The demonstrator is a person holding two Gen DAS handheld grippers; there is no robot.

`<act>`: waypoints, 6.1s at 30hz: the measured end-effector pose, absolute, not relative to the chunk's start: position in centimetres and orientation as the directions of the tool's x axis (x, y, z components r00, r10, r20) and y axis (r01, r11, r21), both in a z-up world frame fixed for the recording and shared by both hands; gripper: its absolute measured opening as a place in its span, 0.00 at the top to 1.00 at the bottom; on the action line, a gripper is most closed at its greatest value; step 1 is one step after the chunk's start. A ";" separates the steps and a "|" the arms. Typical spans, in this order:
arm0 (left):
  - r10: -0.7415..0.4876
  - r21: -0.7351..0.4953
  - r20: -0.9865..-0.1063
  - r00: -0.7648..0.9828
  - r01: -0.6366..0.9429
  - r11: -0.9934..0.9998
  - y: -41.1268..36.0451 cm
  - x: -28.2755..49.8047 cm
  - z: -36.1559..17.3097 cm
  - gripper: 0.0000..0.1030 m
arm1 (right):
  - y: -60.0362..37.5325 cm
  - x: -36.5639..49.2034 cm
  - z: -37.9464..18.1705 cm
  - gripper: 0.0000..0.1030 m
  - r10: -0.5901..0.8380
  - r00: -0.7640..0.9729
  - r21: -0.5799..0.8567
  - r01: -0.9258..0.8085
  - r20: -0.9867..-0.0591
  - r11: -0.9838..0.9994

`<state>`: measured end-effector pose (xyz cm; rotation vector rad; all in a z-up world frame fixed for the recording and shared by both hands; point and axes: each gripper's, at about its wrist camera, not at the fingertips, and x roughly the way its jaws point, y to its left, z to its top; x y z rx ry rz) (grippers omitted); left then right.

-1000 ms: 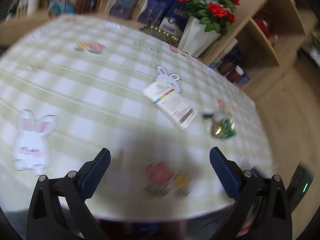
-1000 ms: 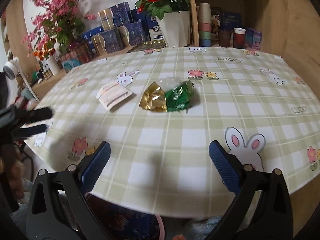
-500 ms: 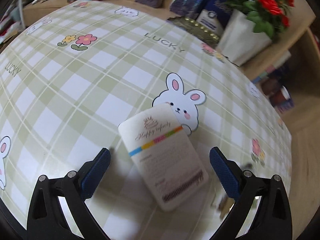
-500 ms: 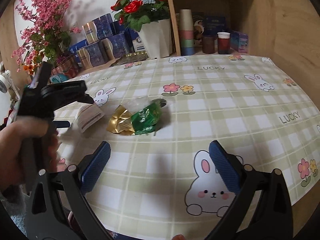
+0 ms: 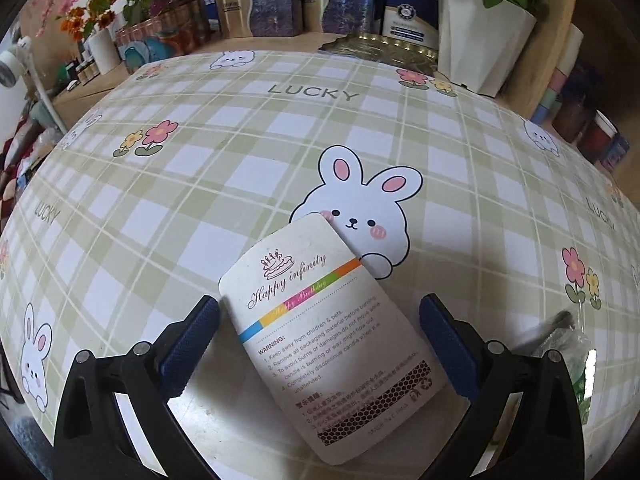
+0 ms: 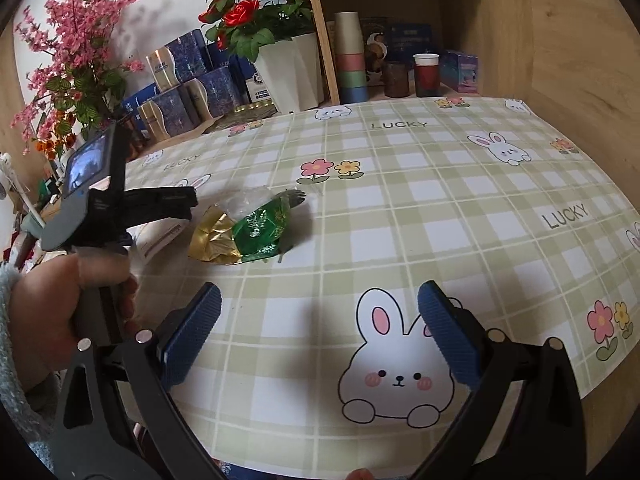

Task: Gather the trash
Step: 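Grasp the white printed card with the left tool while the right tool reaches toward the snack bag, then grasp the gold-green snack bag and clear wrapper with the right tool while the left tool holds the card, then carry the card over the bin and open the left tool while the right tool carries the wrapper, then move both tools back to the table toward the snack bag and fork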

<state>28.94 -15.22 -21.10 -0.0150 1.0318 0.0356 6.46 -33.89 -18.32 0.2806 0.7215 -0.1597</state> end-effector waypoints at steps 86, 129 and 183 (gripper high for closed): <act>-0.500 -0.365 -0.653 0.568 0.342 0.866 3.9 5.0 -10.5 0.53 | -21.9 2.0 -11.7 0.54 0.246 0.771 0.218 -0.143 -0.588 0.966; -0.553 -0.382 -0.691 0.465 0.415 0.826 3.6 0.3 -15.1 0.49 | -22.3 -4.3 -17.7 0.06 0.052 0.762 0.218 0.118 -0.646 0.969; -0.469 -0.427 -0.672 0.573 0.218 0.877 7.2 4.3 -19.8 0.06 | -23.3 -0.2 -16.8 0.06 0.102 0.720 0.135 -0.011 -0.687 0.991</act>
